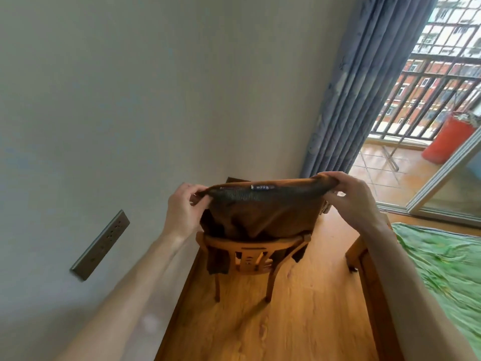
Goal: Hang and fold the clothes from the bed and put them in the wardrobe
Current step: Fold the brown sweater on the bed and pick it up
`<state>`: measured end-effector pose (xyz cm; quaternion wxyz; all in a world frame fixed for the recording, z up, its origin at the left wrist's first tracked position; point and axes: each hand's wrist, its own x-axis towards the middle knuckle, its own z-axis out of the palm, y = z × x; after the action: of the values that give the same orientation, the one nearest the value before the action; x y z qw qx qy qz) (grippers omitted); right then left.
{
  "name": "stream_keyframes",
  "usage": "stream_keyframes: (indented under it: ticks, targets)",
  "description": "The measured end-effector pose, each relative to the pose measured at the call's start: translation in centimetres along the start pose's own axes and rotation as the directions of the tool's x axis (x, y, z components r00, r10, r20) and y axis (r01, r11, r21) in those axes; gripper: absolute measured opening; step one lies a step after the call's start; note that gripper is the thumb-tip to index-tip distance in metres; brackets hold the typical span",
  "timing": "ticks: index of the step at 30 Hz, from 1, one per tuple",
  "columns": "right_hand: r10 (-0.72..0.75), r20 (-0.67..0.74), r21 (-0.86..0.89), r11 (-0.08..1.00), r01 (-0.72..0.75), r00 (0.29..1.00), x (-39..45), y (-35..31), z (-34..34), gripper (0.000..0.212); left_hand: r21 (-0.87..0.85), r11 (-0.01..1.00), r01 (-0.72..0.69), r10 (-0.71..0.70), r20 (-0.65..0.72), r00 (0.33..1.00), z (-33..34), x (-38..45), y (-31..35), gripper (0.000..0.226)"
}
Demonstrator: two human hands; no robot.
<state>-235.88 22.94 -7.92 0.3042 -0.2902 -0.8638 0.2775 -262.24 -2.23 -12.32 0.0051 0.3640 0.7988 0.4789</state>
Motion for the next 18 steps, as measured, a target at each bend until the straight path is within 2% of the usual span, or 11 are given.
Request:
stream_keyframes:
  ticks: [3,4,7,9,14,18]
  targets:
    - [0.08,-0.154,-0.05,0.995,-0.088,0.985,0.9,-1.2,-1.4,0.008,-0.006,0.996,-0.089,0.089,0.064,0.994,0.0,2.5,1.3,0.016]
    - [0.09,-0.204,-0.086,0.99,-0.11,0.975,1.0,-1.5,-1.7,0.007,-0.007,0.994,-0.105,0.105,0.067,0.992,0.0,3.3,1.9,0.017]
    - [0.06,-0.297,-0.206,0.971,-0.125,0.953,1.1,-1.0,-2.5,0.027,-0.1,0.986,-0.135,0.144,0.086,0.986,0.8,5.3,3.8,0.014]
    - [0.033,-0.305,-0.258,0.959,-0.115,0.952,1.3,-0.6,-3.4,0.026,-0.19,0.976,-0.106,0.13,0.118,0.984,1.5,6.3,5.4,0.024]
    - [0.046,-0.308,-0.13,0.987,-0.09,0.95,2.1,-0.6,-7.0,0.015,-0.294,0.95,-0.101,0.145,0.135,0.98,3.6,8.4,9.9,0.023]
    - [0.069,-0.394,-0.116,0.985,-0.124,0.916,2.5,0.0,-11.6,0.013,-0.355,0.921,-0.16,0.226,0.153,0.962,5.7,11.0,14.7,0.02]
